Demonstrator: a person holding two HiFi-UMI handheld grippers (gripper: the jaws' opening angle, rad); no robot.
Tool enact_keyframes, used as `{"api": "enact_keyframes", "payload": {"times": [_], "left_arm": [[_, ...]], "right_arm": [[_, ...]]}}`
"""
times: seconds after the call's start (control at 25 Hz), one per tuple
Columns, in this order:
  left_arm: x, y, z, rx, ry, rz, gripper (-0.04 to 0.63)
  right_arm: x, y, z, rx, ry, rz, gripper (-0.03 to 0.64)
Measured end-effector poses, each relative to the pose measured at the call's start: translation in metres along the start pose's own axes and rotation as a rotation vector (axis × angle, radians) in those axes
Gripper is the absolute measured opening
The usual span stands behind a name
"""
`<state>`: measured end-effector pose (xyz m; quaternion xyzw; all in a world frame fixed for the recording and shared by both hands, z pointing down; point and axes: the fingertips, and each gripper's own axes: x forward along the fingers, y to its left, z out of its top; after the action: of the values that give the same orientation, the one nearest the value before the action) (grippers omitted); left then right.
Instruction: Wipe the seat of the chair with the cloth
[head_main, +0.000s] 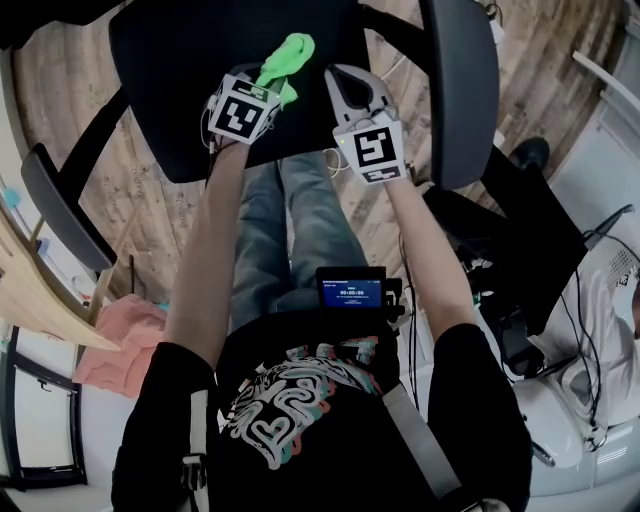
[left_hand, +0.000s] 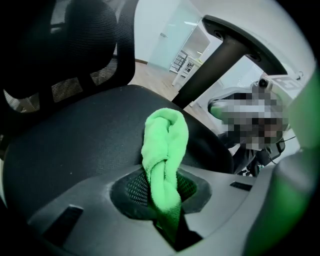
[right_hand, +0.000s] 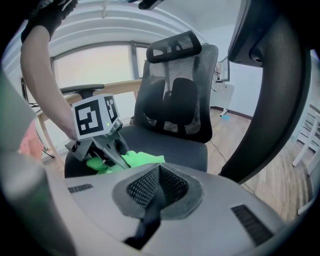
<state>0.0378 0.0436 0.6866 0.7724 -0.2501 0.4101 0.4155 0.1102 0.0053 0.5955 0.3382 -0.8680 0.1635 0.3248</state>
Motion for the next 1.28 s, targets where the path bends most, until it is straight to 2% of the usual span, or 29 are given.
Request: {"api": "enact_keyframes", "payload": {"times": [0.28,0.44,0.52,0.64,0.8,0.96,1.16,1.28], "left_arm": [[-0.024,0.053,-0.013,-0.048,-0.018,0.078,0.072],[-0.035,0.074,-0.020,-0.083,-0.021,0.111,0.072],[-0.041,0.083,-0.025,-0.110,-0.025,0.126,0.072],[-0.050,0.094,-0.031,-0.145,-0.029,0.144,0.072],[-0.062,0.108,-0.043,-0.167,-0.025,0.164,0.072],[-0.075,0.123,-0.052,-0.209,-0.023,0.196,0.072],[-0.087,0.134,-0.062,-0.259,-0.032,0.221,0.072],[-0.092,0.139,-0.068,-0.278,-0.035,0.235,0.072]], "right_arm": [[0.005,0.009,-0.001,-0.010,0.004,0.025,0.000],[0.005,0.011,-0.001,-0.018,0.042,0.033,0.000],[0.007,0.010,0.002,-0.028,0.019,0.031,0.000],[0.006,0.008,0.006,-0.038,0.018,0.035,0.000],[0.002,0.004,0.005,-0.030,0.067,0.036,0.000],[0.006,0.000,0.007,-0.039,0.033,0.025,0.000],[0.006,-0.012,0.011,0.001,0.012,-0.020,0.000],[0.006,-0.009,0.012,-0.013,0.015,-0.011,0.000]]}}
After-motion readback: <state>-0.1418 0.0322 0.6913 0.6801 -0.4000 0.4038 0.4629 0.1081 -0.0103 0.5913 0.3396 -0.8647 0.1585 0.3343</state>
